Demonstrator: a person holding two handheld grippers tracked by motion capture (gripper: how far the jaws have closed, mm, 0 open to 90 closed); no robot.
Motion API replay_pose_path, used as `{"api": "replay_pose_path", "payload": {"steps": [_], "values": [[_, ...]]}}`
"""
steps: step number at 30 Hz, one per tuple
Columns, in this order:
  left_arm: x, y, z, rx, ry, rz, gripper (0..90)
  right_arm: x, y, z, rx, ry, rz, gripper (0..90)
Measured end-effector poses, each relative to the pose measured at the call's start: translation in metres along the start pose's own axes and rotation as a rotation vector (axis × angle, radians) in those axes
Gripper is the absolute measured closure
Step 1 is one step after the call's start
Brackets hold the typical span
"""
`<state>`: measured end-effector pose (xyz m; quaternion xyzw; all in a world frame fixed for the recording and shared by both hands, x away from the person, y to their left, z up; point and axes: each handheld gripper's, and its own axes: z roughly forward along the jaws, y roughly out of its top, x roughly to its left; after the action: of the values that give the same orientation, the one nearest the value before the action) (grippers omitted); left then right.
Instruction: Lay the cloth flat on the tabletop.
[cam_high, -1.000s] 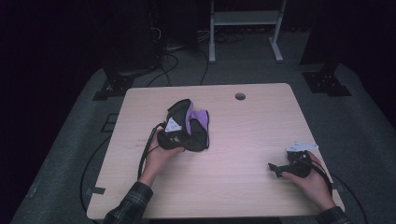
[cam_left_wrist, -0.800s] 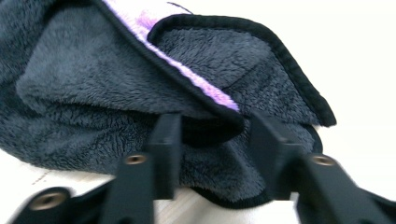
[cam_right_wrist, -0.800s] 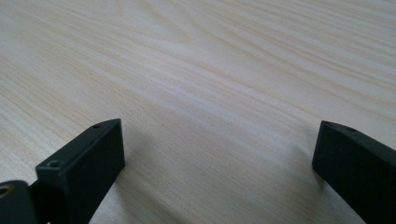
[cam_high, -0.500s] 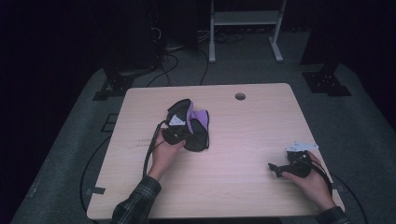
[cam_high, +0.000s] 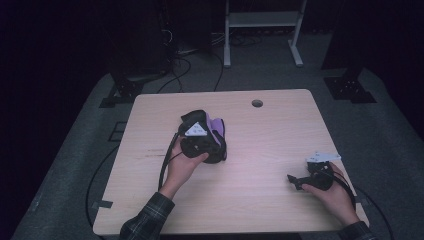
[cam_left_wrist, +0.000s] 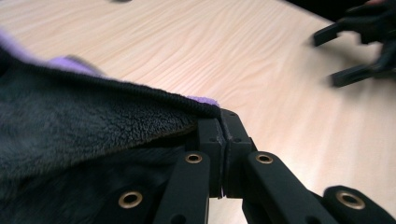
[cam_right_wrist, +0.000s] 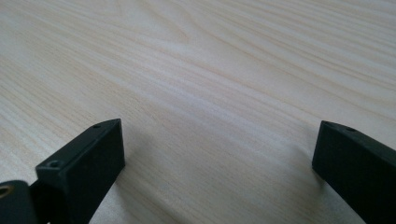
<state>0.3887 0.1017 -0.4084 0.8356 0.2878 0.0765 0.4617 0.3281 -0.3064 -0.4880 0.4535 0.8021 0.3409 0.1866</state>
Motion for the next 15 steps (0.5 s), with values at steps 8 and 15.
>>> {"api": "replay_pose_path", "payload": {"steps": [8, 15], "values": [[-0.042, 0.013, 0.010, -0.020, -0.149, 0.059, 88.9, 0.000, 0.000, 0.000, 0.000, -0.001, 0.001, 1.5], [-0.076, 0.008, 0.032, 0.020, -0.256, 0.094, 88.8, 0.000, 0.000, 0.000, 0.001, -0.001, 0.000, 1.5]]}}
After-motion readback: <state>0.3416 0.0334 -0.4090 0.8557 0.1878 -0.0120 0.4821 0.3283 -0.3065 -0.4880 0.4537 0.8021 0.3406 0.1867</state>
